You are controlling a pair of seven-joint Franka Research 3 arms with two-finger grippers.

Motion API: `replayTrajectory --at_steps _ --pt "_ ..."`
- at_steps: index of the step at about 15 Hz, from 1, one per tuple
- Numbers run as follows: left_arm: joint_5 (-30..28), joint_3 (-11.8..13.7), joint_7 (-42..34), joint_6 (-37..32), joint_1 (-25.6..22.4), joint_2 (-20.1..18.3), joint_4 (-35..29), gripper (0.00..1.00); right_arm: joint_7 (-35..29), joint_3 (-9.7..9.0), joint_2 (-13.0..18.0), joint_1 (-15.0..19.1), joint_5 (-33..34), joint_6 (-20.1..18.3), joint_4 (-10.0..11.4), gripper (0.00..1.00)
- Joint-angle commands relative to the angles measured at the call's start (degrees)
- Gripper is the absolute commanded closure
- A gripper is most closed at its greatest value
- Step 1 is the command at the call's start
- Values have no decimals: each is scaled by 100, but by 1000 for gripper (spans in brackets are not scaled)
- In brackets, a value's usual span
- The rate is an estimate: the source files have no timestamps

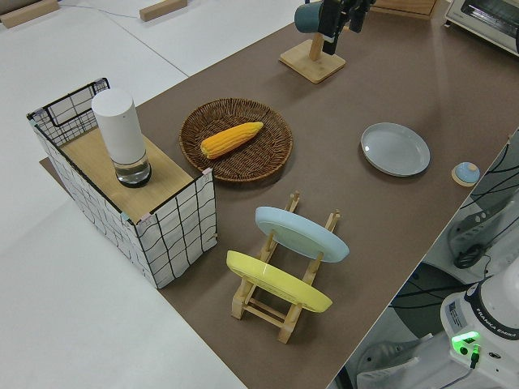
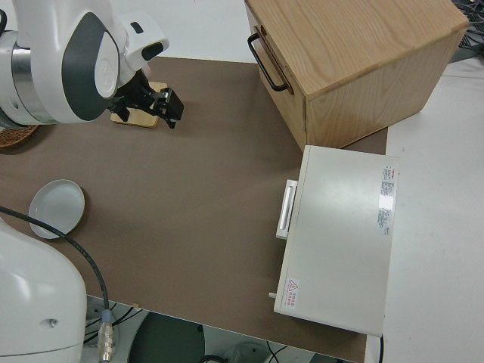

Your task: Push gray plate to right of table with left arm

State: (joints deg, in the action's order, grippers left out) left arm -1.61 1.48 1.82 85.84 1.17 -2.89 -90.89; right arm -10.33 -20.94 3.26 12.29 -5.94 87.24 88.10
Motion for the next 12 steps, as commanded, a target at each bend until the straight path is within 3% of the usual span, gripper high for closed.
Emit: replayTrajectory --at_steps 1,12 --pt "56 -7 -24 -41 42 -19 36 7 -12 -24 -36 37 -92 -31 -83 5" --pt "55 2 -15 -50 41 -45 -8 7 -12 -15 -36 37 -92 -31 -83 5"
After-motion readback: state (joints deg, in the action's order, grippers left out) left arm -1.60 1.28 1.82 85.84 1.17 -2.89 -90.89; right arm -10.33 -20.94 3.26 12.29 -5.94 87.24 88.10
